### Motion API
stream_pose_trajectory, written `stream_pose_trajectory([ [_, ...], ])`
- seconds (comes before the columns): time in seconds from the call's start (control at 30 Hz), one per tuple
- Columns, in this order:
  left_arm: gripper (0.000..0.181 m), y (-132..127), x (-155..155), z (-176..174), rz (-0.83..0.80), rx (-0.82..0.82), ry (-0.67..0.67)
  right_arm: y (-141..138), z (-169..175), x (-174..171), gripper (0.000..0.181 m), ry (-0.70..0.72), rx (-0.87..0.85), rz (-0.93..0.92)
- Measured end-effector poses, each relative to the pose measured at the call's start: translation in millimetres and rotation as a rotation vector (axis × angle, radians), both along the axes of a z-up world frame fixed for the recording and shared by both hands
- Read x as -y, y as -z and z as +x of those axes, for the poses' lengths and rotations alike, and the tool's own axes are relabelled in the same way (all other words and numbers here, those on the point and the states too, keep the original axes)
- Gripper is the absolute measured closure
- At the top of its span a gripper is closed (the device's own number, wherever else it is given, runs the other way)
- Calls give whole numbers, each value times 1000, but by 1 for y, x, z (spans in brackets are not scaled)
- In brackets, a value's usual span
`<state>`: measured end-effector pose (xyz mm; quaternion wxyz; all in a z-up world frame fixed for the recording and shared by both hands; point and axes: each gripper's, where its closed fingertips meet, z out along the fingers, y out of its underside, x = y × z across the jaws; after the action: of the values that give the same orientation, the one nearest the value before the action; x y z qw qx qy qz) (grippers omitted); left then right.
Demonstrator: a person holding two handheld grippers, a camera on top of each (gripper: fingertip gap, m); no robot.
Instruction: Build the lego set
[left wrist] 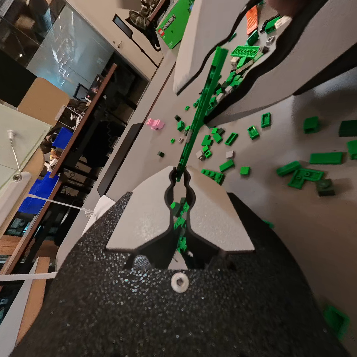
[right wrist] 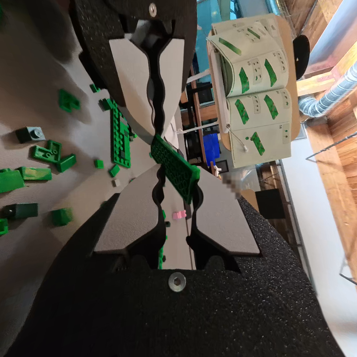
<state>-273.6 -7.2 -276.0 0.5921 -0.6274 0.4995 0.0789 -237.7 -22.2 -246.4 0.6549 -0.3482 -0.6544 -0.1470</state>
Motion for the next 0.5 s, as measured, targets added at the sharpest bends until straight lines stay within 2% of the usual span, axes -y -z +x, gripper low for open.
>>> stream_pose_trajectory([
  [0.17, 174, 4, -1, -2, 7, -33, -1, 10, 1, 1, 169, -16, 46, -76],
  [0.27, 170, -2, -4, -3, 14, 31, -25, 14, 1, -1, 174, 1, 63, -103],
  [0.5, 169, -14, -3, -7, 70, 69, -28, 10, 3, -4, 175, 41, 81, -42],
])
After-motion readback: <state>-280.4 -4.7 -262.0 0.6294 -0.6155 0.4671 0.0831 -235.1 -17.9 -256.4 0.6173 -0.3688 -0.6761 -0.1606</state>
